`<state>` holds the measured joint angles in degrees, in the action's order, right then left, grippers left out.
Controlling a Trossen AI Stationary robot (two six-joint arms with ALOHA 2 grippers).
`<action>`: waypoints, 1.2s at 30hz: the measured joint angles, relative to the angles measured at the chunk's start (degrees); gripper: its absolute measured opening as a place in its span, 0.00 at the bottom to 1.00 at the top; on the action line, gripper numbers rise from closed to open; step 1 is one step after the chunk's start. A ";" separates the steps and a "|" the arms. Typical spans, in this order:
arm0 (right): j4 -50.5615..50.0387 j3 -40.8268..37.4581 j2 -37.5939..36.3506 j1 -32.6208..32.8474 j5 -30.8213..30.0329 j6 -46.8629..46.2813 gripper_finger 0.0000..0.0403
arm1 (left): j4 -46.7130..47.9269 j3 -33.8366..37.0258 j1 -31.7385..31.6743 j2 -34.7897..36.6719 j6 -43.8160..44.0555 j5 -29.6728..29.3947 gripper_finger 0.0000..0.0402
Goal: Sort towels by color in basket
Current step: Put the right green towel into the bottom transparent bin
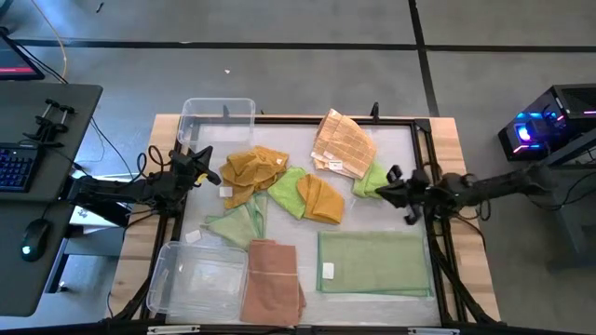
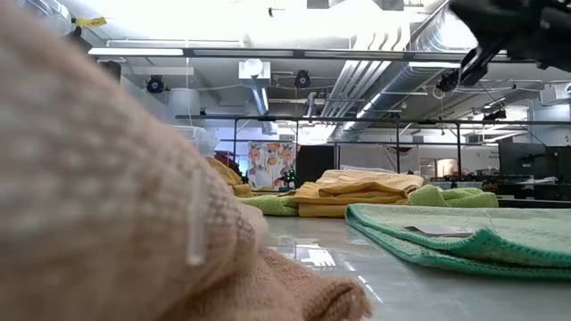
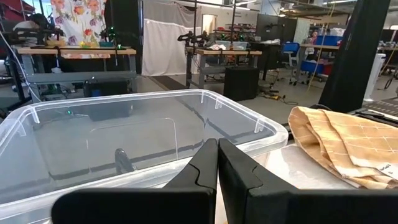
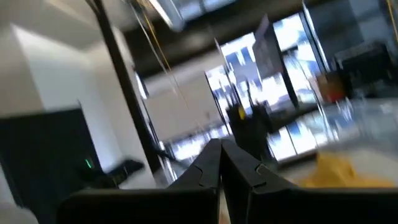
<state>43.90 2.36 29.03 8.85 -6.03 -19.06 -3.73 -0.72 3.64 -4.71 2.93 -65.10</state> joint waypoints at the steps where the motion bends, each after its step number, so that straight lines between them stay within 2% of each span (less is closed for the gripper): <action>1: -0.14 0.79 2.66 0.34 -0.87 0.01 0.00 | 0.00 0.00 0.00 0.00 -0.01 0.00 0.00; 7: -0.88 4.37 15.32 0.28 -6.73 -0.59 0.00 | 0.00 -0.01 0.00 0.00 -0.02 0.00 0.00; 8: -1.10 5.68 16.73 0.09 -6.90 -1.19 0.00 | 0.01 0.01 0.00 0.00 -0.03 0.01 0.00; 10: -4.39 8.79 18.76 0.01 -2.73 -0.93 0.00 | 0.00 -0.01 0.00 0.00 -0.03 0.00 0.00; 12: -11.04 13.15 21.15 0.65 2.62 1.46 0.00 | 0.02 -0.01 0.00 0.00 -0.03 0.02 0.00; 13: -15.44 15.54 22.27 1.34 3.30 2.93 0.00 | -0.02 -0.01 0.00 0.00 -0.05 0.02 0.00; 18: -39.19 30.70 30.52 5.86 0.54 8.60 0.00 | 0.01 -0.01 0.00 0.00 -0.08 0.02 0.00; 22: -54.53 41.28 39.54 8.60 0.95 4.11 0.00 | 0.04 -0.01 0.00 0.00 -0.08 0.02 0.00; 26: -66.42 47.70 48.30 10.13 0.97 -5.72 0.02 | 0.02 -0.01 0.00 0.00 -0.08 0.02 0.00; 29: -69.53 49.72 53.69 11.03 3.13 -10.34 0.08 | 0.02 -0.01 0.00 0.00 -0.02 0.03 0.00; 32: -69.30 49.73 58.57 12.09 5.57 -12.22 0.20 | 0.02 -0.01 0.00 0.00 -0.01 0.18 0.00; 36: -69.10 49.73 63.98 13.55 5.77 -5.65 0.38 | 0.00 -0.01 0.00 0.00 -0.01 0.57 0.00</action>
<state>-25.21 52.10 93.00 22.39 -0.26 -24.71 -3.72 -0.73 3.64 -4.71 2.92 -64.53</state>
